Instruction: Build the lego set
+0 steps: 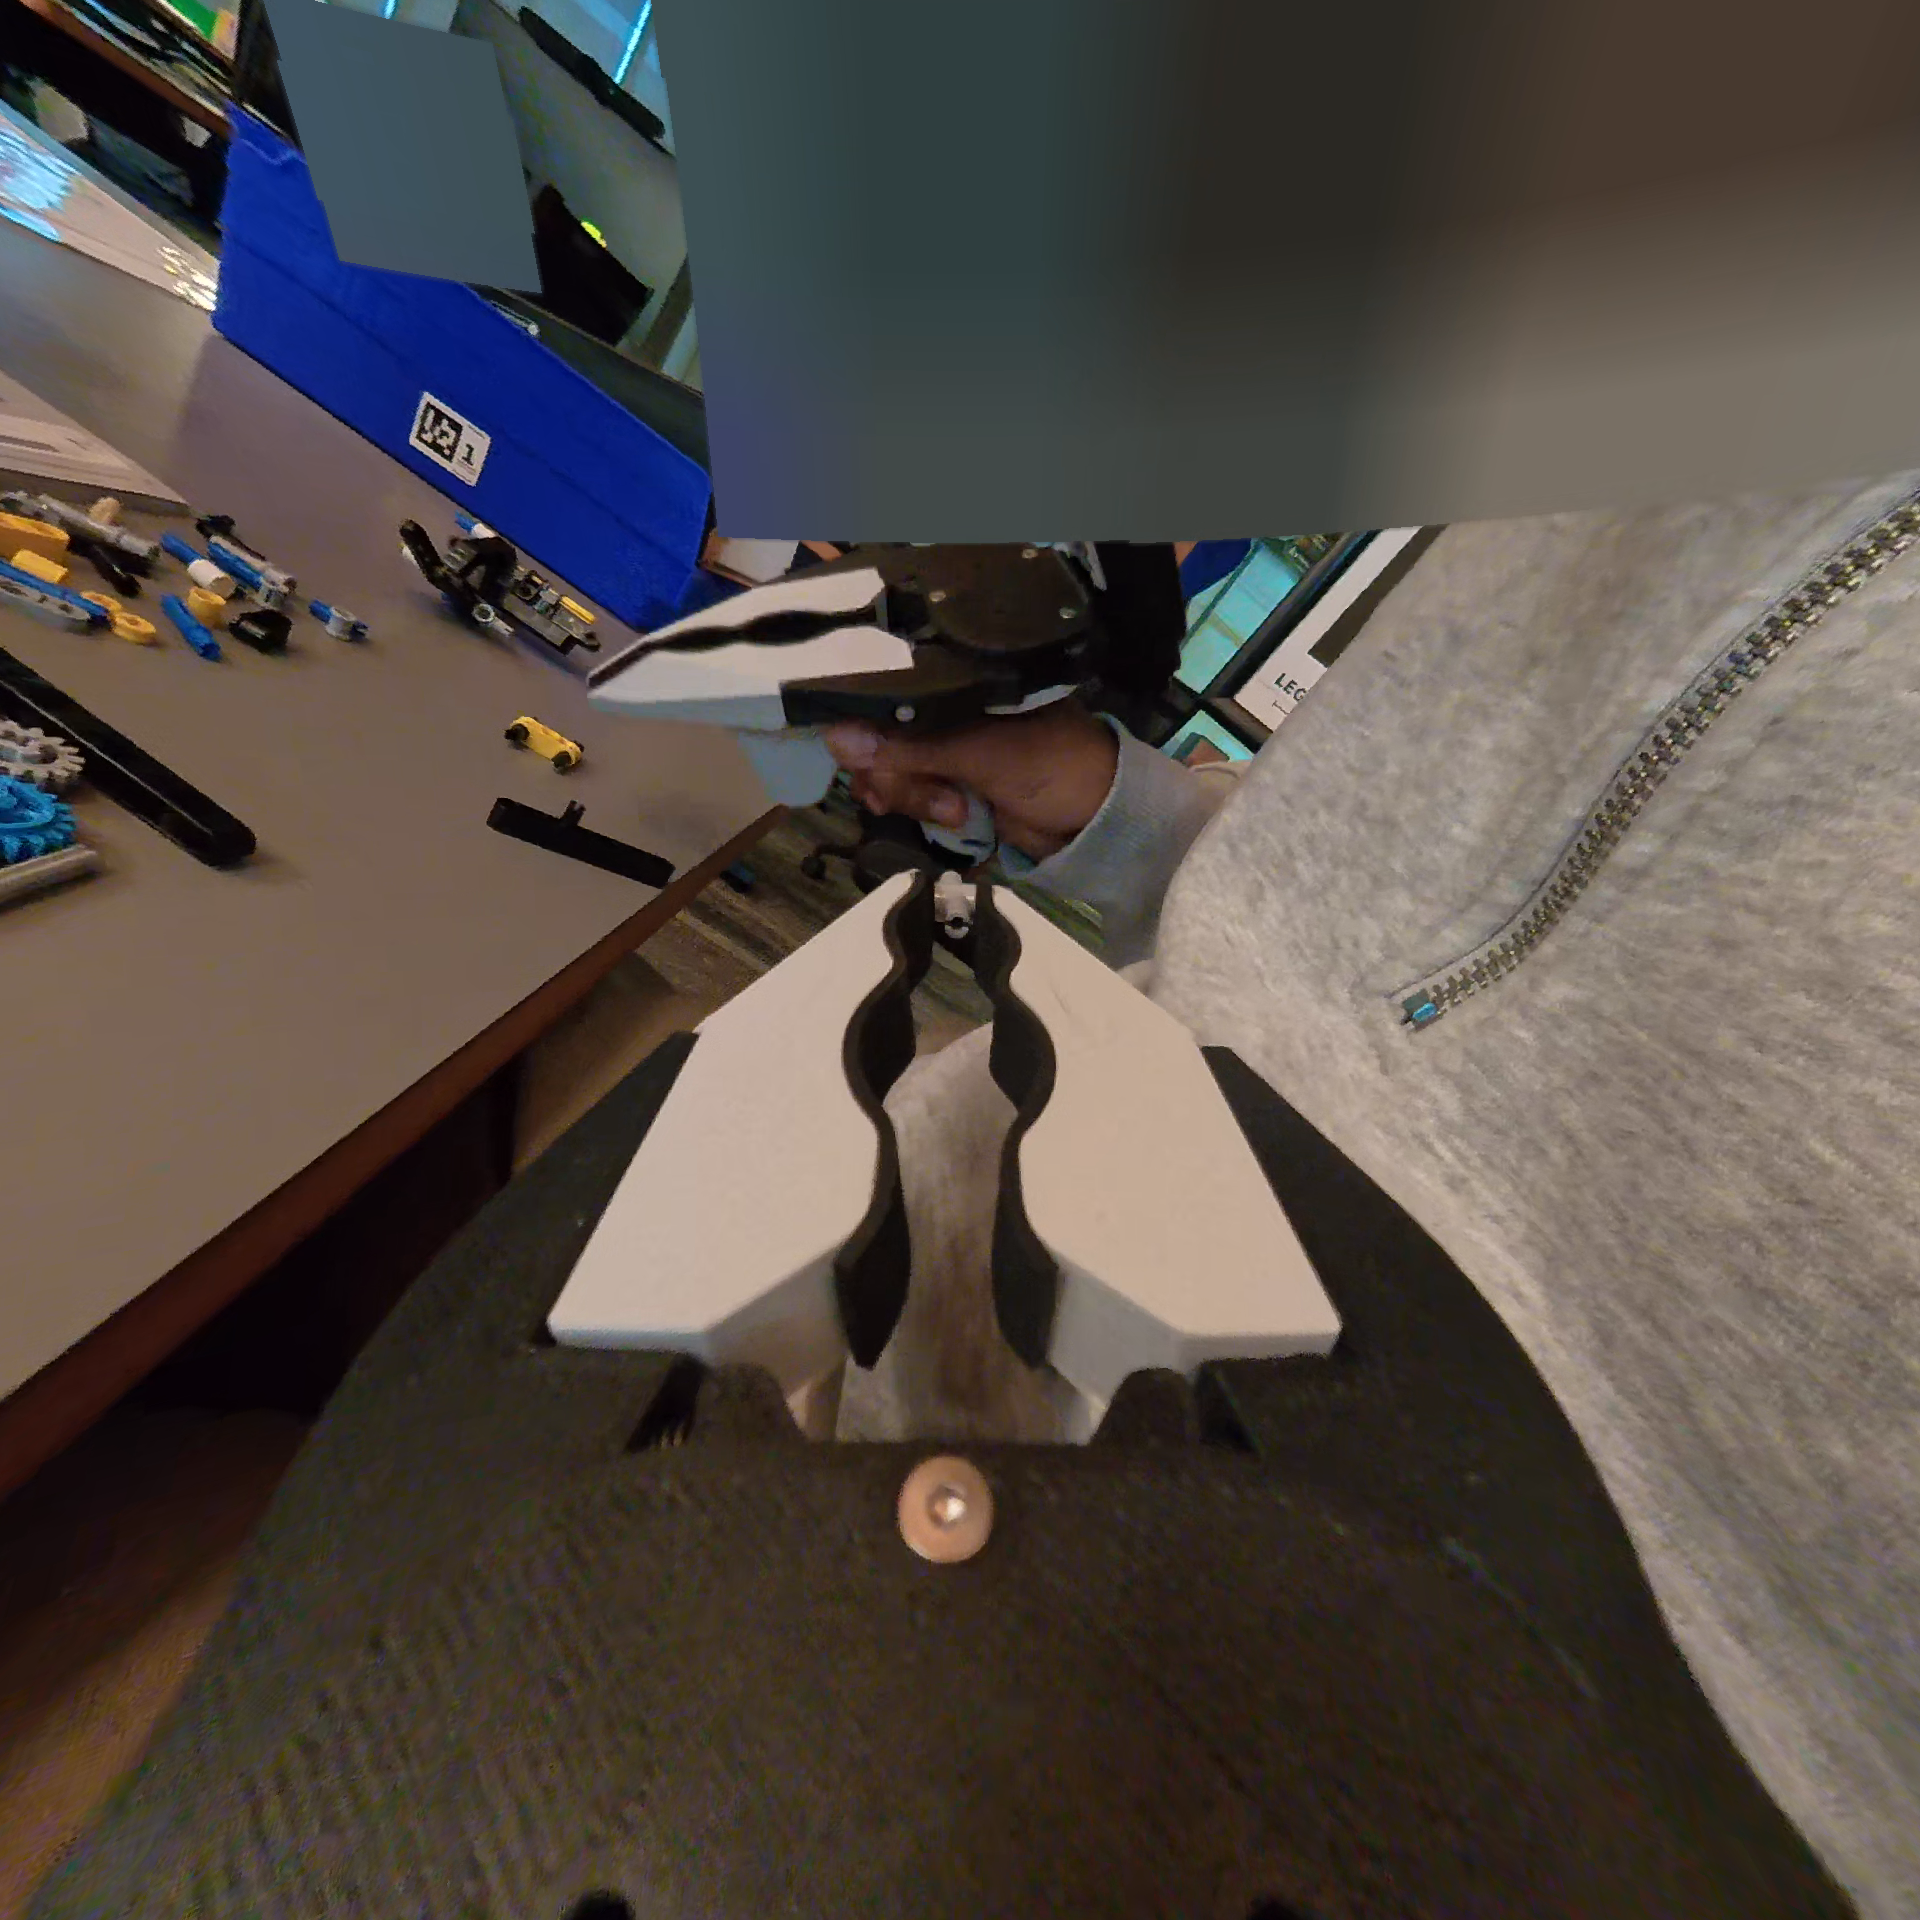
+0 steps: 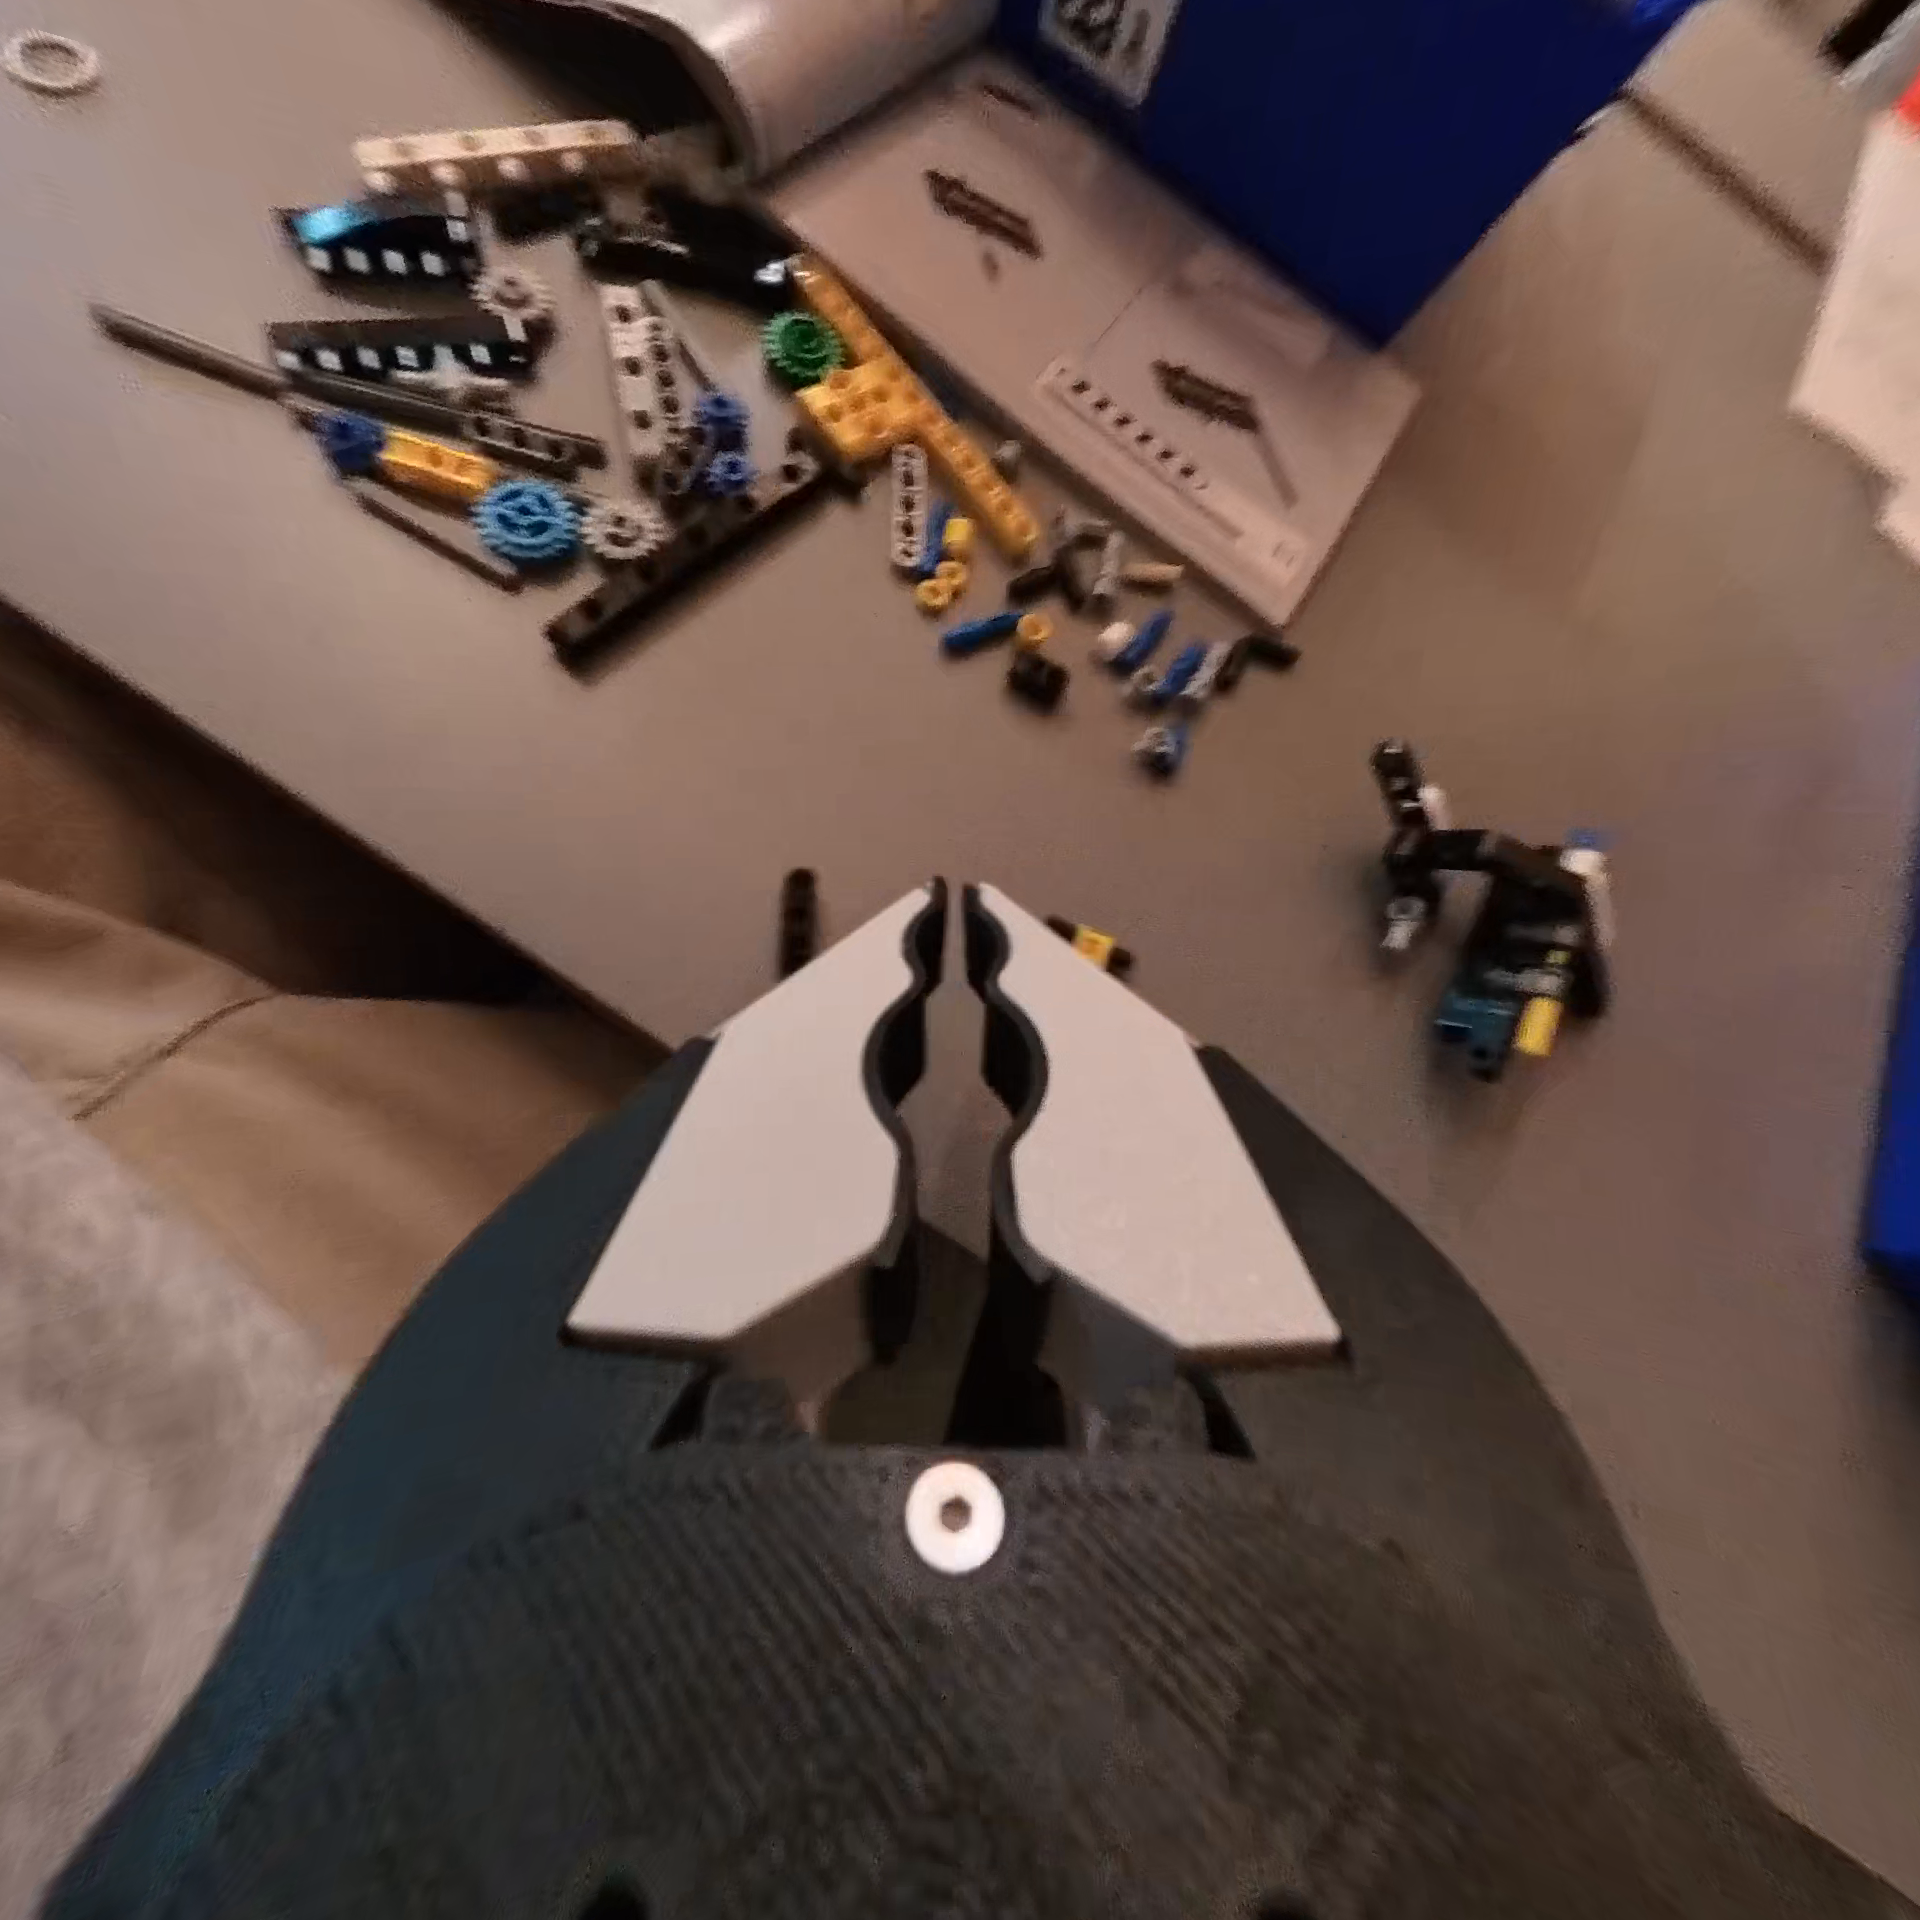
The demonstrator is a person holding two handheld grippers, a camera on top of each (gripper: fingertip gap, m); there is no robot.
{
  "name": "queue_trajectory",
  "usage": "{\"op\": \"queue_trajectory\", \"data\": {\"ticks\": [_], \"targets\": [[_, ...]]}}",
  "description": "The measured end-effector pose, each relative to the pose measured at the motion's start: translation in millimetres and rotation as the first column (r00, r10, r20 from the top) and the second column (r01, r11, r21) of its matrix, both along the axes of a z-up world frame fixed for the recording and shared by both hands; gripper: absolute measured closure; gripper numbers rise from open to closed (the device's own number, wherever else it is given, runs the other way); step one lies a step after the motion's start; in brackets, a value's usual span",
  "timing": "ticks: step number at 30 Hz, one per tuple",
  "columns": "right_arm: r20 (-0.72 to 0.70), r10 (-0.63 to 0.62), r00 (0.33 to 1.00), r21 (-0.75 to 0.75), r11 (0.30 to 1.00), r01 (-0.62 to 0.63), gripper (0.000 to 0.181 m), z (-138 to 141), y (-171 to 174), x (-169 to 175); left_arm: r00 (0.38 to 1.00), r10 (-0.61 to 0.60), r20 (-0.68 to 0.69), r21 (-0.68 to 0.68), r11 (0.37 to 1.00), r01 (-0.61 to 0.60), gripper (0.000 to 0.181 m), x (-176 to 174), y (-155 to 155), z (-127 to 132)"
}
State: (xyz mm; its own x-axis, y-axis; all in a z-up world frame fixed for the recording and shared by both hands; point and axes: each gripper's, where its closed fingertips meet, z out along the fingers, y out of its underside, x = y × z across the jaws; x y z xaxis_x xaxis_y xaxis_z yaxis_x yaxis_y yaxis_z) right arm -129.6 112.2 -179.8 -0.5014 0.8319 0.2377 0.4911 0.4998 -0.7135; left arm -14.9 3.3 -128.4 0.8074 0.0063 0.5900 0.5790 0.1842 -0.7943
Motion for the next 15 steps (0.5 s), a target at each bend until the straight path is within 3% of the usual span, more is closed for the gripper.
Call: {"op": "queue_trajectory", "data": {"ticks": [2, 4, 9, 15], "targets": [[0.086, 0.028, 0.996, -0.056, 0.998, -0.024, 0.148, -6.2, -11.5, 6.9, 1.0, 0.0, 0.004, 0.0, 1.0, 0.0, 0.176, -0.6, -0.2, -0.3], [0.178, 0.043, 0.983, -0.104, 0.994, -0.025, 0.138, -14.8, -19.6, 12.7, 1.0, 0.002, 0.002, 0.001, 1.0, -0.002, 0.176, -1.2, -0.4, 0.3], [0.26, 0.045, 0.965, -0.147, 0.989, -0.006, 0.155, -28.2, -25.5, 12.7, 1.0, 0.01, 0.007, -0.001, 1.0, -0.01, 0.176, -3.7, -2.2, -0.5], [0.312, 0.048, 0.949, -0.16, 0.987, 0.003, 0.161, -34.0, -26.0, 9.0, 1.0, 0.023, 0.019, -0.001, 1.0, -0.023, 0.176, -8.1, -4.4, -1.7]]}}
